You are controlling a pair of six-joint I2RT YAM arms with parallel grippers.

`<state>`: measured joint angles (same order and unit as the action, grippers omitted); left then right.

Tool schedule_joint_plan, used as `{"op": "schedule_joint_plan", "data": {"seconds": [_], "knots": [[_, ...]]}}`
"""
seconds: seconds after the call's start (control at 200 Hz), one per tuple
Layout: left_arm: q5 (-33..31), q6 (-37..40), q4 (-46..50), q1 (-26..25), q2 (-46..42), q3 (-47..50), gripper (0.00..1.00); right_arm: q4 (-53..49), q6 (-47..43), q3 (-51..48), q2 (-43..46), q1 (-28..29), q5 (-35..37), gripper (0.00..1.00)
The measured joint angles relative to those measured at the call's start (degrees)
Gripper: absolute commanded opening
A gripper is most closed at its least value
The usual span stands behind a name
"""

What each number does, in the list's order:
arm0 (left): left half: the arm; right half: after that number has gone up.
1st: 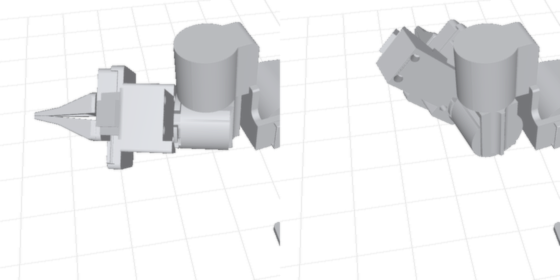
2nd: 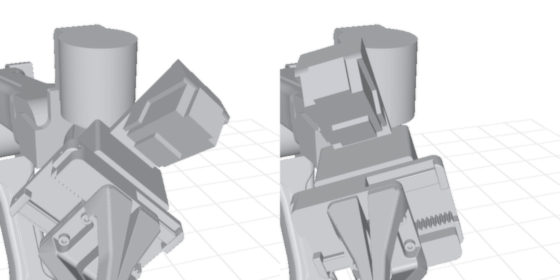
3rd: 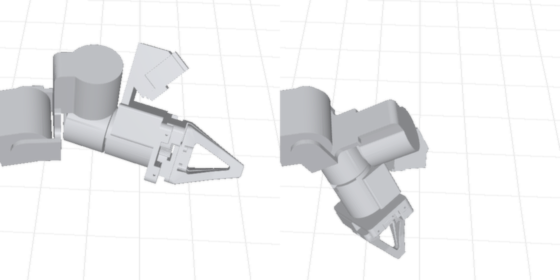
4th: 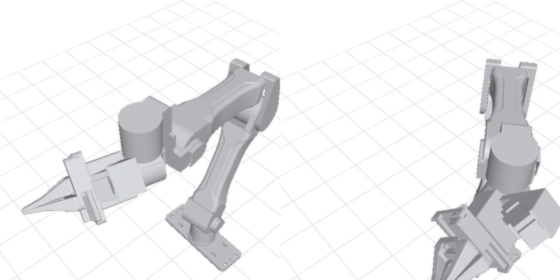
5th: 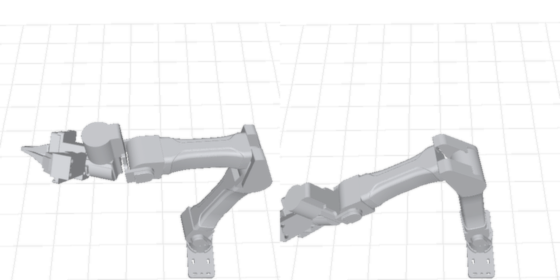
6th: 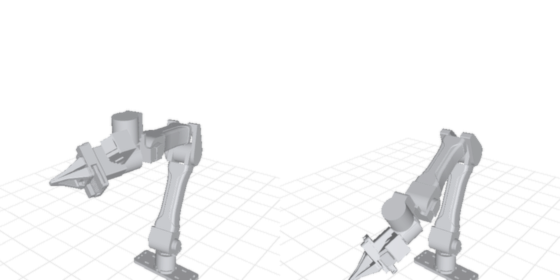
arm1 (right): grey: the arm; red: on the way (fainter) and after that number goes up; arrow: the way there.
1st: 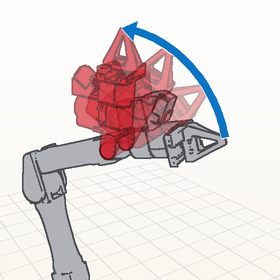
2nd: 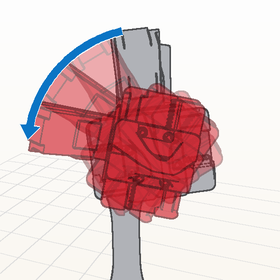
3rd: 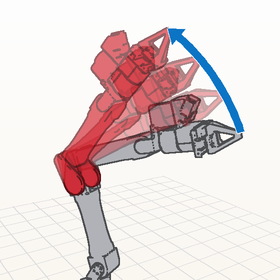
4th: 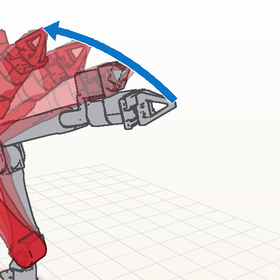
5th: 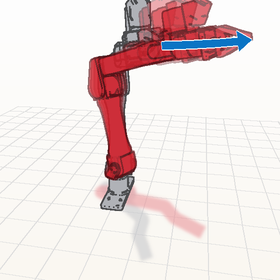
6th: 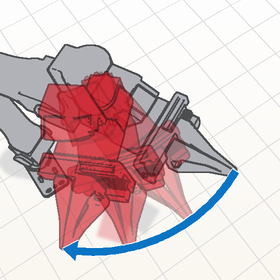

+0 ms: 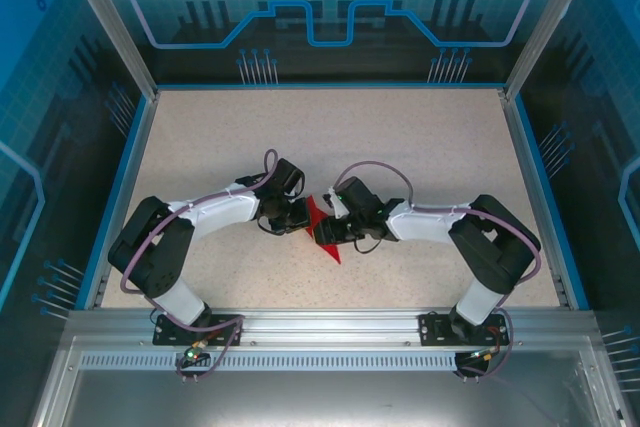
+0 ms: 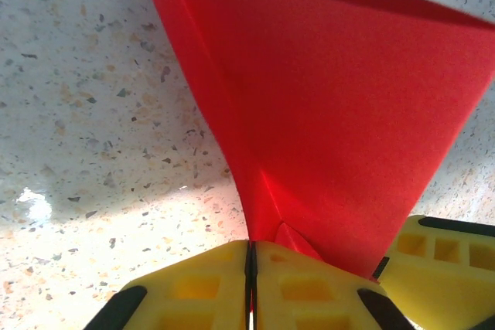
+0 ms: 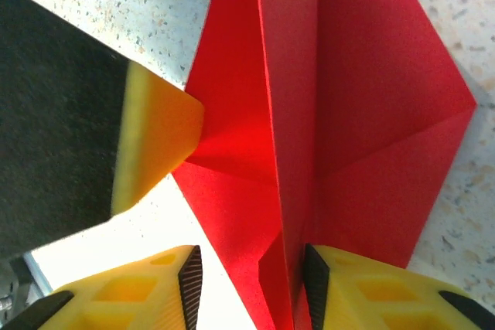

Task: Fold a paper plane with a square sheet of paper (pick it up from the middle)
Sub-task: Move the paper plane to the center of the table.

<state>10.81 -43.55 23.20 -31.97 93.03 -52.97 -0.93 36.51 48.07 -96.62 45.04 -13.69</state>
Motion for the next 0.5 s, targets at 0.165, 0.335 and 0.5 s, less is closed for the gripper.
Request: {"op": "schedule_joint_plan", "data": {"seconds": [0.165, 0.335, 0.5], "knots": [[0.0, 0.0, 0.0, 0.0, 0.0, 0.0, 0.12, -3.02, -0.74, 2.29, -1.49, 0.92, 3.15, 0.33], [0.0, 0.0, 0.0, 0.0, 0.0, 0.0, 0.12, -6.21, -1.25, 4.42, -2.38, 2.03, 6.34, 0.3], [0.0, 0.0, 0.0, 0.0, 0.0, 0.0, 0.12, -8.66, -1.62, 5.73, -2.86, 2.73, 8.9, 0.26]]}}
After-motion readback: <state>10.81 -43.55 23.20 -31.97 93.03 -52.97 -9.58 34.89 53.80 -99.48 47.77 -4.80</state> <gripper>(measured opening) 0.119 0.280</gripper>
